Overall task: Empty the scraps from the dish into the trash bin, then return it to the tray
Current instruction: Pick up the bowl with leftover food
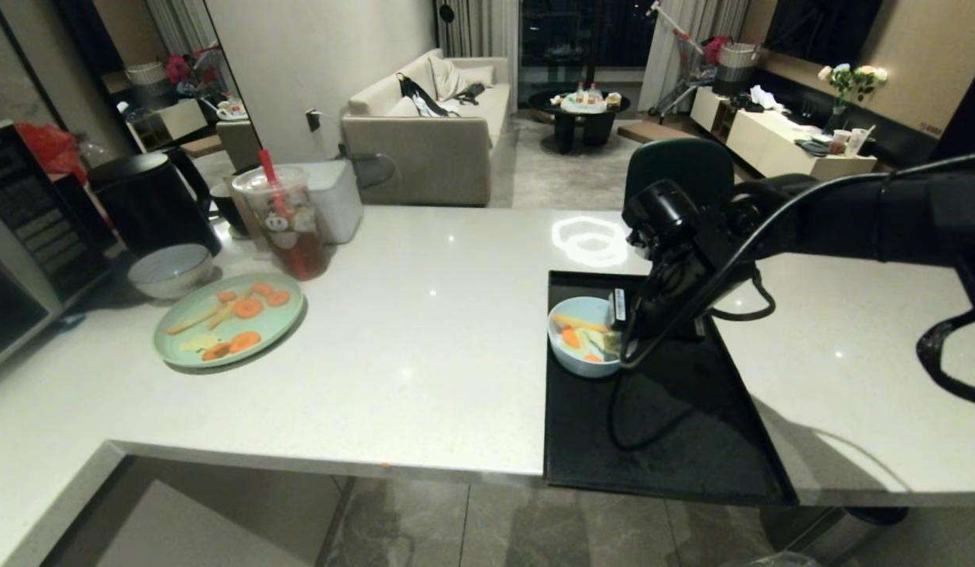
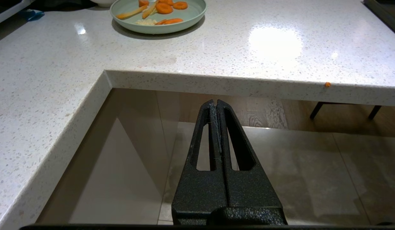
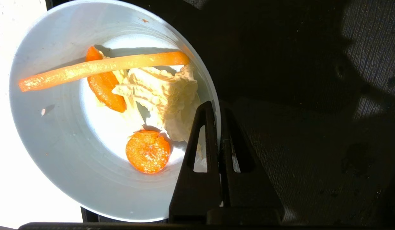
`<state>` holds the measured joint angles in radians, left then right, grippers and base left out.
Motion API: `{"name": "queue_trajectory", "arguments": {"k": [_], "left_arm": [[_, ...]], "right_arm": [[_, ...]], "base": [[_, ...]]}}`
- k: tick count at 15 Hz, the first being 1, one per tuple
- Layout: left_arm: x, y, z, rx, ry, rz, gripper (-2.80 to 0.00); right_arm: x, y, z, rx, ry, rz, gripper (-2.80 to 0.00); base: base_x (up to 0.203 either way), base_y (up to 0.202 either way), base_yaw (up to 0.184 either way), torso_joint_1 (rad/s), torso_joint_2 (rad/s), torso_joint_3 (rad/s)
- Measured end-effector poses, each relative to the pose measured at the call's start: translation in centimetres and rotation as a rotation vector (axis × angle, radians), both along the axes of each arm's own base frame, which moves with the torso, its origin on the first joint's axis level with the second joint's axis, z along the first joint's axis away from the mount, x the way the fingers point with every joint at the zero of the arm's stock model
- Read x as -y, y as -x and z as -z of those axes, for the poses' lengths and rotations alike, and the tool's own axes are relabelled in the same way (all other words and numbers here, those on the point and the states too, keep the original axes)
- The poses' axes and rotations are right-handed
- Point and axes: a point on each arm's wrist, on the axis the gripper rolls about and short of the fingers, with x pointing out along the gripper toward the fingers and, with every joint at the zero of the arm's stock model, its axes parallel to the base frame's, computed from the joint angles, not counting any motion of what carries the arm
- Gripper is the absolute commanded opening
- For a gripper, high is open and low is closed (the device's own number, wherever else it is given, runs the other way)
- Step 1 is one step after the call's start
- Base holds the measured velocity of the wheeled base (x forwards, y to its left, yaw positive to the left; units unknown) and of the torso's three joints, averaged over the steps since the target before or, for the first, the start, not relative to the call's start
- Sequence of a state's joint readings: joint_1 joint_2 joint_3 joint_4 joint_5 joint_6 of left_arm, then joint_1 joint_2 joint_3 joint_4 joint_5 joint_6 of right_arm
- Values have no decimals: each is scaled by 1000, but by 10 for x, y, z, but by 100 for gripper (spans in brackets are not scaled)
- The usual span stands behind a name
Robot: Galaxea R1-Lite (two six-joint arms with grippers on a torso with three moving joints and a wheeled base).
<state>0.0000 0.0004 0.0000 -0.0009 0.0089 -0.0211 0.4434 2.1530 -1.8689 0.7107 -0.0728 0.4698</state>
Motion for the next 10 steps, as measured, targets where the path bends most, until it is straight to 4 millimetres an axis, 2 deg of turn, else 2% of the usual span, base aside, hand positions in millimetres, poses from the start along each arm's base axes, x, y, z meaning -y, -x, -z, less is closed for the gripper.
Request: {"name": "queue_trajectory", "arguments": {"k": [6, 10], "left_arm": [[0, 0, 0, 0, 0, 0, -280], [0, 0, 0, 0, 0, 0, -280]], "right_arm": [[1, 3, -6, 8, -7, 1, -280], [-2, 22, -34, 57, -59, 13, -280]], "base": [[0, 0, 0, 0, 0, 0], [0, 0, 0, 0, 0, 0]]}}
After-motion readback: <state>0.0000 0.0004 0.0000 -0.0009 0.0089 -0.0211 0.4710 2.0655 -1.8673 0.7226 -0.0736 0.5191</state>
